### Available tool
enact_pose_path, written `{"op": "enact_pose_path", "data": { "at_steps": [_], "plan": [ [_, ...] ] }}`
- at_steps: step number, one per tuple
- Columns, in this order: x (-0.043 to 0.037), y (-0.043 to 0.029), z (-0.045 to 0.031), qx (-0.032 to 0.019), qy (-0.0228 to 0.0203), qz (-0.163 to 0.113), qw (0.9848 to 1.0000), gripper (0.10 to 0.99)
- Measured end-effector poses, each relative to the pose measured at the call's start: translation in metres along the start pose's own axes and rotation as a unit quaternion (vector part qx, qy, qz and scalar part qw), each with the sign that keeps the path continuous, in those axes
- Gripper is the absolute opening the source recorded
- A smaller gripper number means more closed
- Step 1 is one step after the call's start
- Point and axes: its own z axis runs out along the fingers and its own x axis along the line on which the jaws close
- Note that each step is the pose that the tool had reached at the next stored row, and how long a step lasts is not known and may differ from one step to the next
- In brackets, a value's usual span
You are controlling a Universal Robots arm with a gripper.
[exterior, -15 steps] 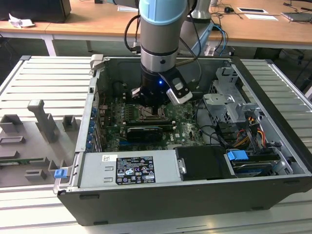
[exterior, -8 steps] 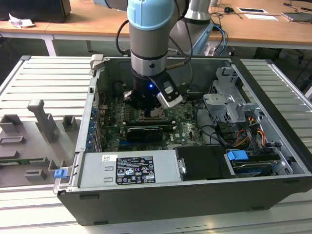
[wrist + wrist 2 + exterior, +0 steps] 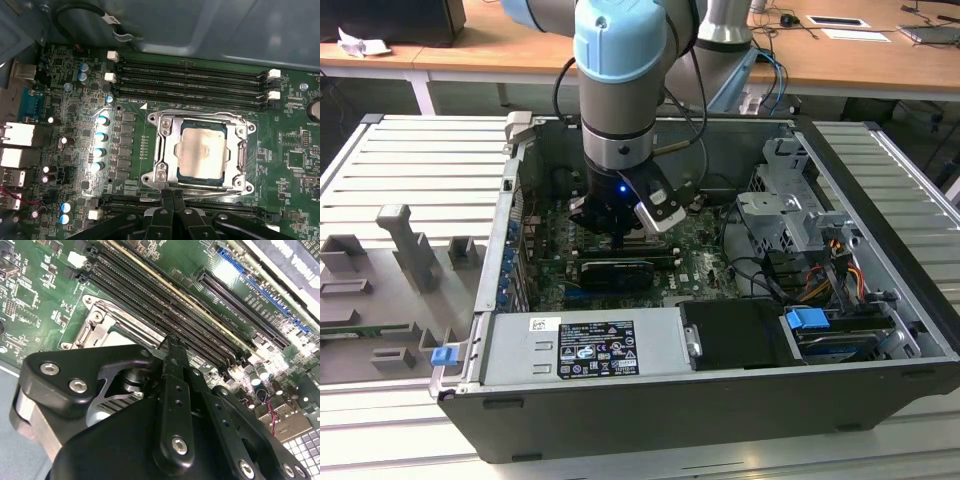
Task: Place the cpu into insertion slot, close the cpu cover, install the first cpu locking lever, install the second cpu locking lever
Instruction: 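Install the second cpu locking lever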
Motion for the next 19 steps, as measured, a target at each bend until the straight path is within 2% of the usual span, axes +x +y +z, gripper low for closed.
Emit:
{"op": "enact_pose_path", "data": {
  "at_steps": [19],
  "plan": [
    [0.0029, 0.0, 0.0024, -0.0014, -0.0002, 0.0, 1.0, 0.106]
  ]
}}
